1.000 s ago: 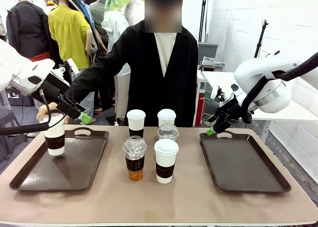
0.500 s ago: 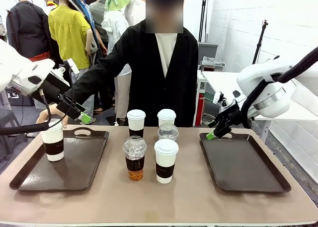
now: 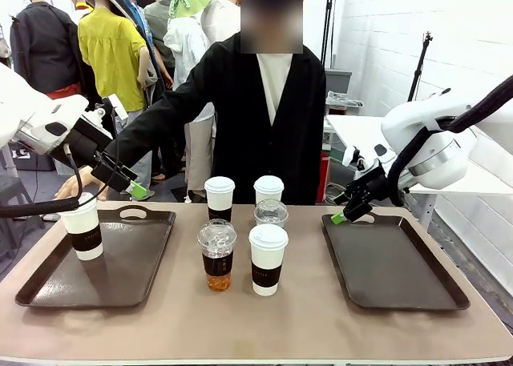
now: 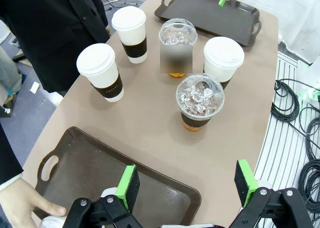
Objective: Distribute the coffee onto the tray.
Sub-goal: Pick up one iced Americano and place it on the right Handle tray.
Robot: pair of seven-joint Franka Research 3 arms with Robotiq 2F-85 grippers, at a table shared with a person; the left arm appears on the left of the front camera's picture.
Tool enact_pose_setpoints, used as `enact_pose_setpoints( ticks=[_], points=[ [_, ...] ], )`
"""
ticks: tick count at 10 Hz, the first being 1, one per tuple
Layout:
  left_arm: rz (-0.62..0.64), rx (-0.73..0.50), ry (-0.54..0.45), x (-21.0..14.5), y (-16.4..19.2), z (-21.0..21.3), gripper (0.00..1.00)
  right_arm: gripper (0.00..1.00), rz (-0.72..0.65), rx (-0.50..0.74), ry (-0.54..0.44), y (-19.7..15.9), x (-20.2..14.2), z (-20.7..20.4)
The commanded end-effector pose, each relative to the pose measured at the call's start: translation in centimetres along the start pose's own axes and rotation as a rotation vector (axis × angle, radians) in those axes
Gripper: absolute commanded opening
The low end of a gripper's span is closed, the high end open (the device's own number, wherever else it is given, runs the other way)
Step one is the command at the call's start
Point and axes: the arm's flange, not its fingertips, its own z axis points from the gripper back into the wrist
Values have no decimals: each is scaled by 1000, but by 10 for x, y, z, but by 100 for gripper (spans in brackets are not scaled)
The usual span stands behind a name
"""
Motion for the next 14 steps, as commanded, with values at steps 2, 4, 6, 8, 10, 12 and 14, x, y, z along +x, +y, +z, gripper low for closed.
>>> enact_pose_setpoints(
  ticks=[2,4,6,8,10,12,14],
  points=[
    [-7,-17,-23,0,1,0,100,100,47,85,-168,-20,-21,-27],
    [-7,-17,-23,0,1,0,100,100,60,112,-225,-28,-36,-42],
    [-7,-17,-23,0,1,0,100,100,59,139,-275,-38,-47,-58],
    [-7,-17,-23,0,1,0,100,100,43,169,-358,-45,-58,-75],
    [-7,-17,-23,0,1,0,100,100,31,195,-403,-50,-58,-92],
    [-7,-17,-23,0,1,0,100,100,23,246,-432,-55,-59,-109],
    [-7,-17,-23,0,1,0,100,100,25,267,-462,-56,-57,-121]
  ],
)
